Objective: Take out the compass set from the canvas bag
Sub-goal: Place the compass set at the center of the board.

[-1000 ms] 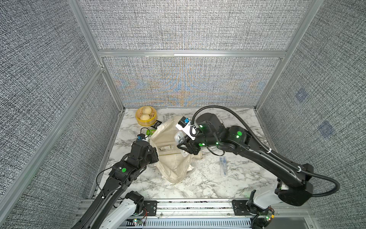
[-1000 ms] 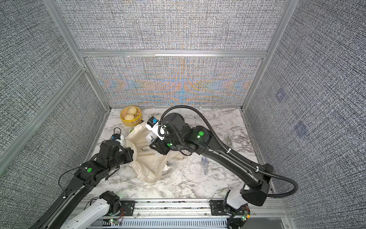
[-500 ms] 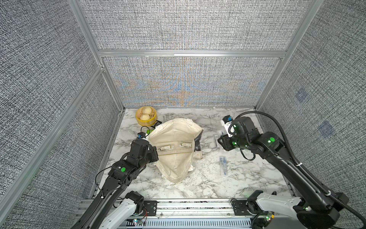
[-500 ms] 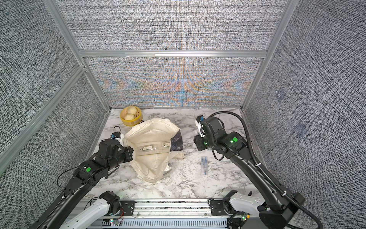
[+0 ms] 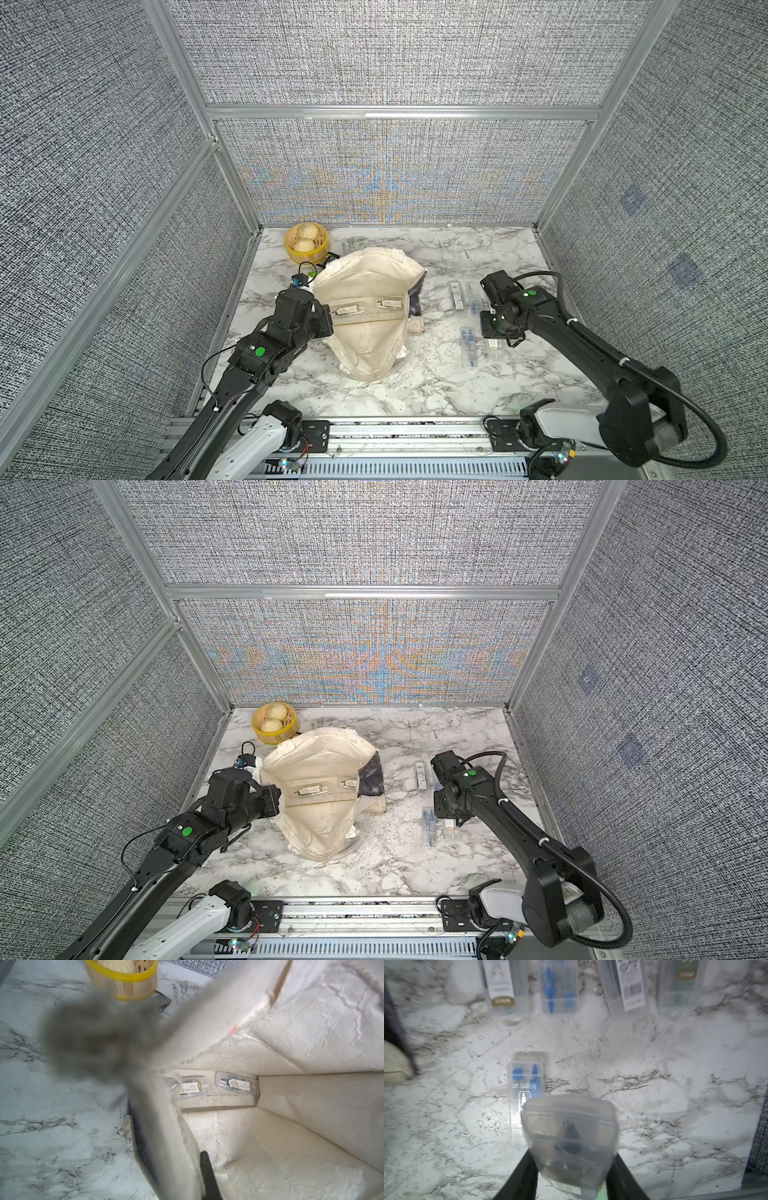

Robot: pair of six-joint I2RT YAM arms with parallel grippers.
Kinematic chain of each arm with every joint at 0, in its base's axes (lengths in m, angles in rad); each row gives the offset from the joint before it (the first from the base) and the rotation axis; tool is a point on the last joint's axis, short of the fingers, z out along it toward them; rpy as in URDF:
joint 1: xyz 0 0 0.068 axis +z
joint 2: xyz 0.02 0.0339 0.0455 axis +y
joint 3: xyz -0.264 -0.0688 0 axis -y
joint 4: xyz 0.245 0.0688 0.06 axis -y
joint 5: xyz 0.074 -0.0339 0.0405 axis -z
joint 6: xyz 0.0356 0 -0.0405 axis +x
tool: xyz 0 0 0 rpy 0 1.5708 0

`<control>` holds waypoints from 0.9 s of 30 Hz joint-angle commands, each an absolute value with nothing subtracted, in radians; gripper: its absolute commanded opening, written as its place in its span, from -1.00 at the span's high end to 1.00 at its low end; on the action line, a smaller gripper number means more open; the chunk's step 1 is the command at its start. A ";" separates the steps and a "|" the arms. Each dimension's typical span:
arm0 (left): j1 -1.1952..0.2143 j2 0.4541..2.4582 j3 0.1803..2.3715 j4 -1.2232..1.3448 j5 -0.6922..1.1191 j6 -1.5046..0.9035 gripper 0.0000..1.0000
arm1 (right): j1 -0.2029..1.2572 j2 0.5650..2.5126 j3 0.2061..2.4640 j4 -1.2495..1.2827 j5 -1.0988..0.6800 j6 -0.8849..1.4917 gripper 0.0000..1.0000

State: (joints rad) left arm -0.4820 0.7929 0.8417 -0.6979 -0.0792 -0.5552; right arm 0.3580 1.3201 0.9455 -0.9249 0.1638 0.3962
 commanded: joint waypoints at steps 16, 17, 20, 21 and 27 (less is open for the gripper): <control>-0.481 0.772 0.843 -0.667 -0.083 -0.503 1.00 | 0.274 1.553 0.867 -0.750 0.062 0.385 0.13; -0.481 0.772 0.844 -0.669 -0.086 -0.503 1.00 | 0.269 1.557 0.868 -0.748 0.059 0.385 0.11; -0.480 0.772 0.843 -0.669 -0.089 -0.503 1.00 | 0.268 1.568 0.877 -0.743 0.058 0.379 0.06; -0.480 0.773 0.843 -0.669 -0.089 -0.505 1.00 | 0.268 1.573 0.881 -0.742 0.060 0.376 0.06; -0.480 0.779 0.841 -0.669 -0.087 -0.506 1.00 | 0.268 1.589 0.892 -0.749 0.066 0.364 -0.04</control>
